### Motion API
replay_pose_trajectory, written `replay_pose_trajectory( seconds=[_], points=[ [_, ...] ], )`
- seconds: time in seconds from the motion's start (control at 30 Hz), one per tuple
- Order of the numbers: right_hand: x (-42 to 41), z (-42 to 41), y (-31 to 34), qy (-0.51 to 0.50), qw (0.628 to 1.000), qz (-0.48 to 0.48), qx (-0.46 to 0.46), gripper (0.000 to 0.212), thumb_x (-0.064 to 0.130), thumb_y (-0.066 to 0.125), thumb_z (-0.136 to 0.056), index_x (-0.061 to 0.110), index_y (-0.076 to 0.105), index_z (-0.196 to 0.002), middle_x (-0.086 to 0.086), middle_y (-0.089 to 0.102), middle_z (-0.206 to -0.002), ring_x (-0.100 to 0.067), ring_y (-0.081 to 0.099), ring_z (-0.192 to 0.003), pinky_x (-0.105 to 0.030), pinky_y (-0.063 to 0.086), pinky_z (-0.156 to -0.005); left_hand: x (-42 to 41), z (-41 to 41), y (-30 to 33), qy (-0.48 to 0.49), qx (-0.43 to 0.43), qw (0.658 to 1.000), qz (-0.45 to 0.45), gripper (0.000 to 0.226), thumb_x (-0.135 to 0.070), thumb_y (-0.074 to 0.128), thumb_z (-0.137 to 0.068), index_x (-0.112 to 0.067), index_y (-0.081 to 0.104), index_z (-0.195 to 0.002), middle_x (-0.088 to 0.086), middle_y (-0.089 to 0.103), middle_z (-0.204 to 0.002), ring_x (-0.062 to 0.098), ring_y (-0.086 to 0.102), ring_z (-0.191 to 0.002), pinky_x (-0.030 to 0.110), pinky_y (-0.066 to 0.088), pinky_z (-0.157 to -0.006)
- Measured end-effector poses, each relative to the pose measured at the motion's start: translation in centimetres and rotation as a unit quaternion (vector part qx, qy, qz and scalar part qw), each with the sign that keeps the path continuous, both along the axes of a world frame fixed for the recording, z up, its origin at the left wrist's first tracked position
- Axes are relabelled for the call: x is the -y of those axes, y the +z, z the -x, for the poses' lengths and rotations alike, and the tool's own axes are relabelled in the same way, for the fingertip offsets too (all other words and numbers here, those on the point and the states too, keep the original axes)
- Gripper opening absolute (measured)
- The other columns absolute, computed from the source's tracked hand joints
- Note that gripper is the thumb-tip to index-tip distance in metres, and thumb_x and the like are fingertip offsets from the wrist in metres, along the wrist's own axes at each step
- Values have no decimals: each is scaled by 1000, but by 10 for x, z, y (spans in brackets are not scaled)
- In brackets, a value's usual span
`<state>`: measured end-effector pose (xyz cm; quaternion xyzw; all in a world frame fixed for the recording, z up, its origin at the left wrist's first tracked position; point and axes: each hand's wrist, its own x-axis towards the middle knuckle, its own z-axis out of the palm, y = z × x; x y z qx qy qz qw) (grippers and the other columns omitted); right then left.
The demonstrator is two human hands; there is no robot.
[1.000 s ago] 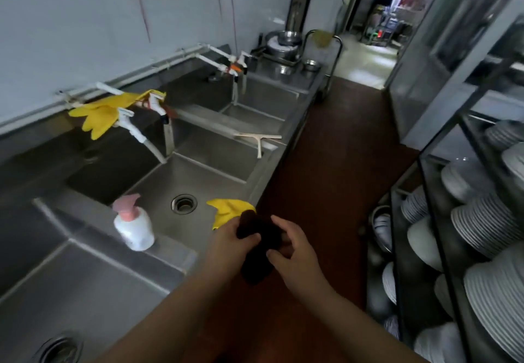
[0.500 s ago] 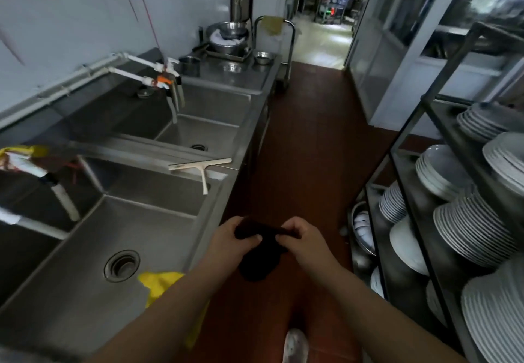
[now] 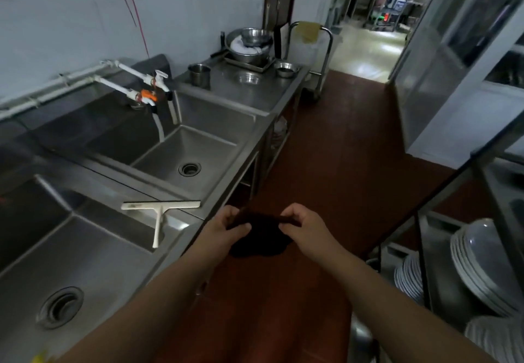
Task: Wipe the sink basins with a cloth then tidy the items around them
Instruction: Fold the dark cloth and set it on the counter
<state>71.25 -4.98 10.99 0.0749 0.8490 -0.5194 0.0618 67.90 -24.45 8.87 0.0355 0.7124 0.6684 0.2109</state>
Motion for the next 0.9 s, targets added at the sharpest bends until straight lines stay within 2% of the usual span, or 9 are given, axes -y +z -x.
replay_pose_trajectory(
  seconds=[0.07,0.17,0.3,0.4,0.47,0.63,0.77,0.83,0.9],
  points=[
    [-11,28,0,25,1000,-6,0,18,6,54,-89,24,57,-86,4,61,-88,-6,59,-77,-18,47,-65,-17,24,1,14,-28,999,7,13,-10,66,-85,-9,53,-89,7,62,-80,18,63,-74,30,52,-65],
    [-18,69,-5,62,998,23,2,14,11,55,-90,24,61,-95,3,63,-94,-8,62,-84,-20,51,-68,-39,62,1,11,-53,999,3,13,-12,66,-84,-12,54,-88,2,62,-78,16,63,-73,29,51,-66],
    [-28,138,-12,83,996,29,-10,4,25,59,-91,27,62,-90,8,63,-83,1,60,-72,-17,46,-62,-61,130,-6,-1,-44,999,-13,13,-11,67,-83,-14,55,-86,-1,61,-73,11,61,-67,24,49,-62],
    [-39,201,-11,80,996,-12,-27,15,23,55,-94,26,59,-80,9,59,-72,0,55,-61,-19,42,-56,-70,195,-12,-15,-25,999,-17,13,-10,67,-84,-10,56,-91,7,64,-83,17,65,-73,29,53,-68],
    [-48,246,-11,76,995,-50,-38,15,26,53,-94,22,60,-82,5,59,-74,-6,56,-64,-24,42,-58,-75,240,-12,-37,-4,999,2,18,-11,68,-84,-10,57,-98,9,68,-91,23,69,-80,33,56,-73],
    [-73,343,-4,57,990,-104,-72,11,31,52,-95,30,57,-85,11,58,-85,-9,58,-82,-25,44,-67,-91,329,-16,-108,16,993,45,29,-7,73,-79,-22,60,-100,-1,69,-96,9,67,-85,19,54,-71],
    [-88,399,3,56,989,-100,-89,17,25,52,-95,14,60,-85,-4,62,-81,-14,59,-74,-27,44,-63,-98,385,-20,-55,57,997,-11,31,-6,79,-70,-14,63,-95,3,69,-89,9,67,-77,17,50,-65],
    [-96,426,1,50,991,-83,-96,18,23,52,-96,12,58,-83,-4,61,-76,-12,57,-66,-23,39,-58,-99,414,-22,-8,81,996,-29,44,-16,81,-53,-8,61,-91,5,68,-84,16,65,-78,24,49,-67],
    [-103,454,-4,33,994,-42,-90,17,22,52,-96,14,58,-82,1,59,-73,-6,55,-64,-19,39,-58,-102,440,-27,46,105,990,-83,45,-14,78,-50,-7,60,-90,5,70,-81,21,65,-81,27,49,-71]
  ],
)
